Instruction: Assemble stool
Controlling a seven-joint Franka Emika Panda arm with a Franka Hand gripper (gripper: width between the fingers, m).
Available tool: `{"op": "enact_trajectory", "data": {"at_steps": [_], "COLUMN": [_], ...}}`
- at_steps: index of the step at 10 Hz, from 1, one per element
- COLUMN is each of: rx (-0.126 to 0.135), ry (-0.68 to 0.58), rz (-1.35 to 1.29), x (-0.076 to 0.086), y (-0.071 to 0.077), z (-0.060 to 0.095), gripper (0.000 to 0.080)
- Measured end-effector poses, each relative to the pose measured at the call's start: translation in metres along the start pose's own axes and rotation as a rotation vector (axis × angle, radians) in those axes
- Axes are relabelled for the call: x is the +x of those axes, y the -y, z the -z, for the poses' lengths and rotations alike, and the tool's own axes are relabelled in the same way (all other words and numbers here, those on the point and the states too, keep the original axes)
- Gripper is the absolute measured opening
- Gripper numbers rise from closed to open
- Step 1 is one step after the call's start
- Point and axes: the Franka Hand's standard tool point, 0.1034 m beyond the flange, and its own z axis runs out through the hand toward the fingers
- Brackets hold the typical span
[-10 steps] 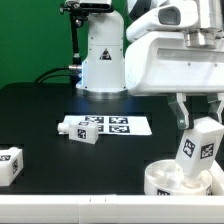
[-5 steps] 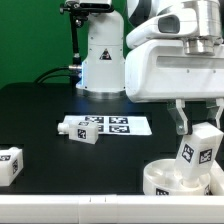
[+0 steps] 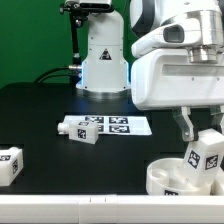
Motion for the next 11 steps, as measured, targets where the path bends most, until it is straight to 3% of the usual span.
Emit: {"op": "enact_trajectory", "data": {"at_steps": [2,3,4,5,6,8,10,11], "rx": [0.0,0.007,0.022,0.024,0.042,0.066,0.085,0.082], "ry": [0.0,0.034,0.119,0.135,0.208,0.348,0.474,0.446], "rz": [0.001,-0.004,-0.01,-0.033,-0.098,-0.181,-0.177,-0.173], "x": [0.0,-0.001,0.005,0.015,0.018,0.028,0.019,0.026], "y": [0.0,0.001,-0.001,-0.007,-0.006,0.011,0.01,0.009], "z": [0.0,0.0,0.009,0.016,0.017,0.016,0.019,0.016], "gripper": [0.0323,0.0402,0.0569,0.0569,0.0631,0.0646,0.0649,0.0649]}}
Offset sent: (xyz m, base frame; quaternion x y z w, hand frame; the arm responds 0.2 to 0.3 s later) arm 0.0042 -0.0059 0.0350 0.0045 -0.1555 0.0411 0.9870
